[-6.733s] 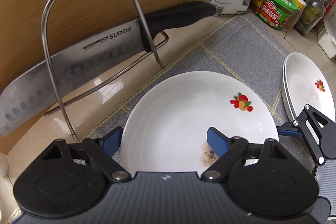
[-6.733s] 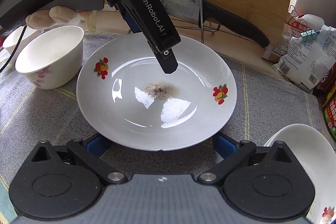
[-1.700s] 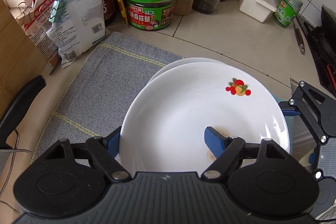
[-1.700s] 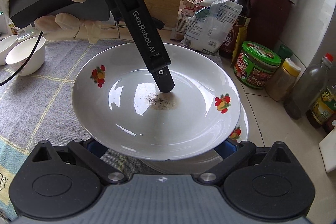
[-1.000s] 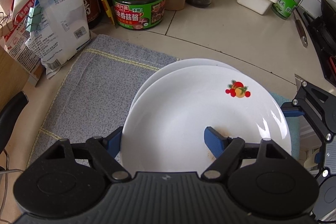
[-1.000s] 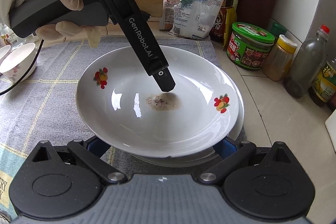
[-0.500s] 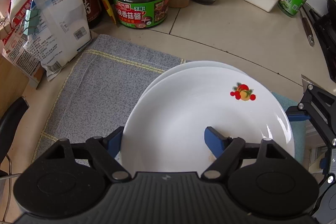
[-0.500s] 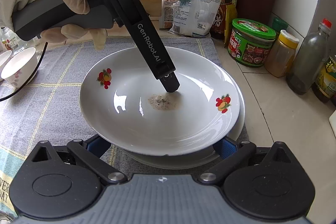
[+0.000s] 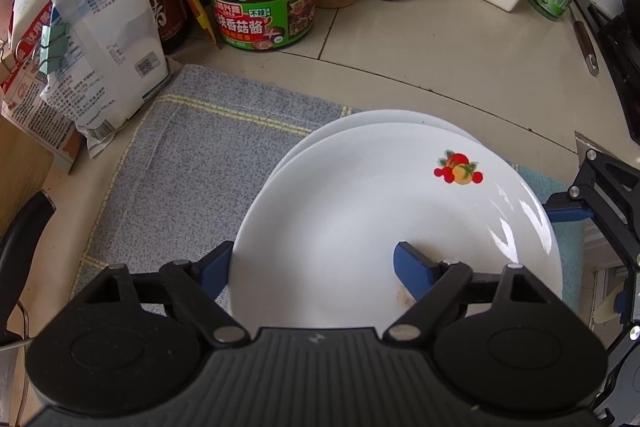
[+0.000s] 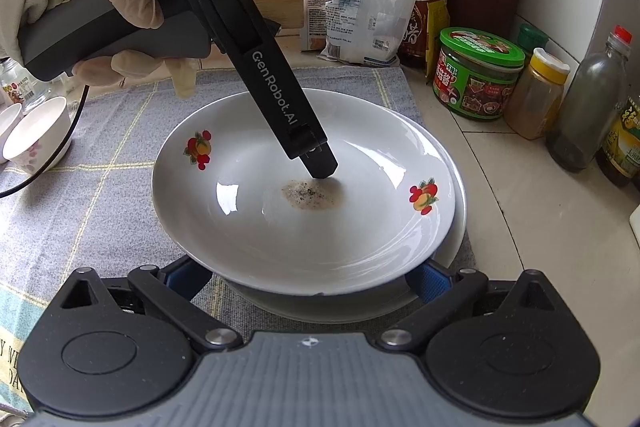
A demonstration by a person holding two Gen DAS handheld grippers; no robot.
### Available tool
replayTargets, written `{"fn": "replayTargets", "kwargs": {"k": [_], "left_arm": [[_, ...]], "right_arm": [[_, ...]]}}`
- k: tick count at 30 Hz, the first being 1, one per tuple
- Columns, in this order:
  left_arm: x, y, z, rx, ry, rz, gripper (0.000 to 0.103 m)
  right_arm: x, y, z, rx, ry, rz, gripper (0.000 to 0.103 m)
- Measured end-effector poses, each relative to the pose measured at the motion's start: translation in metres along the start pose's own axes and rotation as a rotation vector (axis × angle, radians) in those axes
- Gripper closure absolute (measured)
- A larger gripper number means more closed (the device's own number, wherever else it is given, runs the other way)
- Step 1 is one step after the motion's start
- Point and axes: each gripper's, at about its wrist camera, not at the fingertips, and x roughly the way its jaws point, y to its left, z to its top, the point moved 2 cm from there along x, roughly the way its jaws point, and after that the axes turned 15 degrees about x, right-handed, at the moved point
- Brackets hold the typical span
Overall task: Organize plates and bowls
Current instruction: 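Open the left tool and pull it back from the stacked plates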
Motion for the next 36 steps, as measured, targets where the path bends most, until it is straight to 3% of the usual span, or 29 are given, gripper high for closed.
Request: {"fn": "replayTargets", "kwargs": {"k": [15, 25, 36], "left_arm": [[-0.010, 0.005, -0.011, -0.052, -0.012, -0.015, 0.016], [-0.010, -0.004, -0.010, -0.022, -0.004, -0.008, 0.014], [-0.001, -0.009, -0.009, -0.021, 0.007, -0.015, 0.013]], "right_arm": [[-0.002, -0.002, 0.000, 0.023, 0.013, 0.011, 0.000], [-0.006, -0.004, 0.002, 0.027, 0.038, 0.027, 0.000], [-0.007, -0.006, 0.002, -0.018, 0.070, -0.012, 0.000]]}}
